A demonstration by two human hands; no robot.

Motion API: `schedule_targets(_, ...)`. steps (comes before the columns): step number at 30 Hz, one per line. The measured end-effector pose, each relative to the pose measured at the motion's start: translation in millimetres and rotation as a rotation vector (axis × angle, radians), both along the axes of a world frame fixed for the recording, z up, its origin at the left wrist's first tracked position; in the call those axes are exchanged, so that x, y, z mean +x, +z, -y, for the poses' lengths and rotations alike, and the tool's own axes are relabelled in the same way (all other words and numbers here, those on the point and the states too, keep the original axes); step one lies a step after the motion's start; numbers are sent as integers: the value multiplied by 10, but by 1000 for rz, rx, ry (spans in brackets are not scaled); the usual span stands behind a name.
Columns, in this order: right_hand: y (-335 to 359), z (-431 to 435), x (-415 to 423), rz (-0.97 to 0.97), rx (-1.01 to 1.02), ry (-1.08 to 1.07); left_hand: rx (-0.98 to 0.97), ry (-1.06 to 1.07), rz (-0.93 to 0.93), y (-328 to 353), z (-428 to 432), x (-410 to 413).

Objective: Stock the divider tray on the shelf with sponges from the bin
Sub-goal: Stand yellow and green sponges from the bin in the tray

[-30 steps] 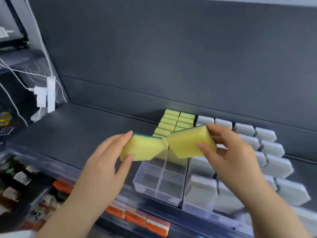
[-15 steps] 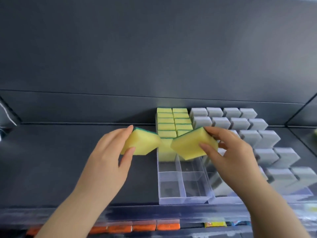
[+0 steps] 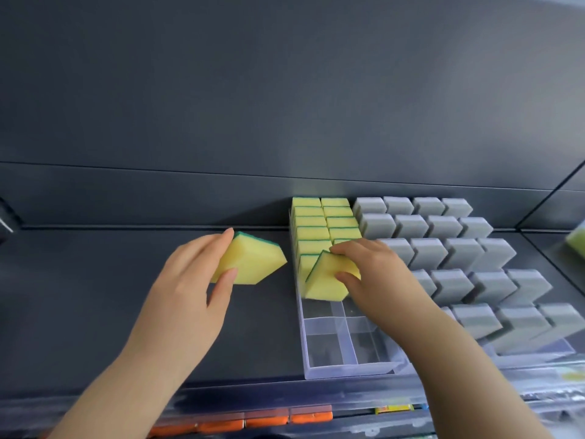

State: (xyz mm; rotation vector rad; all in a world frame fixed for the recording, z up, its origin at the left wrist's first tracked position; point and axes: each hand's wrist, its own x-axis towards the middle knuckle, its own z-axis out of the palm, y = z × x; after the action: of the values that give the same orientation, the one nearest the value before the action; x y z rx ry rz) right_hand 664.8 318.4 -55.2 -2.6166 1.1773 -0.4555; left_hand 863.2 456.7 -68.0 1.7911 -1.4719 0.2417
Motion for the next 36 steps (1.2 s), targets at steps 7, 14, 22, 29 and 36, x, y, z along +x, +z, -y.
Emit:
schedule_targets(7,-129,42,145,-144,5,42,-2,-5,14,-23,-8,54)
schedule_targets(14,-474,74,167,-272,-245,109,7,-20,21,-23,-21,64)
schedule_targets(22,-518,80,89,-213,-275,145,51,-109,46,-29,-3,-30)
schedule_targets(29,-138,153,-60,-184,257,178,94,-310,47,-1,99,-160)
schedule_targets(36,77,197,-159,-292,415,220,146,-372,41,-100,347,-276)
